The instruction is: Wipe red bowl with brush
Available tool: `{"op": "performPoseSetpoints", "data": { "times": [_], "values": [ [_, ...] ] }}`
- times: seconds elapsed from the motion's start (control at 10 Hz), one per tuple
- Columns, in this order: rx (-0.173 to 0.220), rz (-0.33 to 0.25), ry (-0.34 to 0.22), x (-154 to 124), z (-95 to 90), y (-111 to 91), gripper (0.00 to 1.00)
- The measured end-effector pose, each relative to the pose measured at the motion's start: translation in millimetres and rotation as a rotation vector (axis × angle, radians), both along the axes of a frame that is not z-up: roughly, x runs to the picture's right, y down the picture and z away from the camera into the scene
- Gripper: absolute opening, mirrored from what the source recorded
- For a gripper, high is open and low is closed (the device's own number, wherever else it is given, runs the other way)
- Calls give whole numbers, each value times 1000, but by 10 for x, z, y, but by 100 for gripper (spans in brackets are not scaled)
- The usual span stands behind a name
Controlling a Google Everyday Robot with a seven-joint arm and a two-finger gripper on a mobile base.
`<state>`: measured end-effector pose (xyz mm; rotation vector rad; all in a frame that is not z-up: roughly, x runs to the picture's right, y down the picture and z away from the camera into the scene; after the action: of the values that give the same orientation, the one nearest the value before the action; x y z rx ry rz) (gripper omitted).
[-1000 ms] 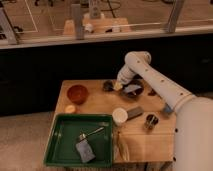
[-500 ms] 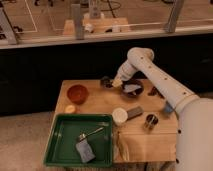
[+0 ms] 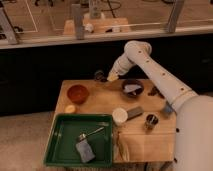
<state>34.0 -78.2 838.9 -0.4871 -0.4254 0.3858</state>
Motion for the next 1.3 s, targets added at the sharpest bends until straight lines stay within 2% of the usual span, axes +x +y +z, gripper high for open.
{"op": "performPoseSetpoints", "data": {
  "times": [0.2, 0.3, 1.3],
  "values": [
    [5, -32, -35, -248, -34, -54, 0],
    [3, -35, -38, -271, -37, -52, 0],
    [3, -32, -39, -254, -40, -50, 0]
  ]
}}
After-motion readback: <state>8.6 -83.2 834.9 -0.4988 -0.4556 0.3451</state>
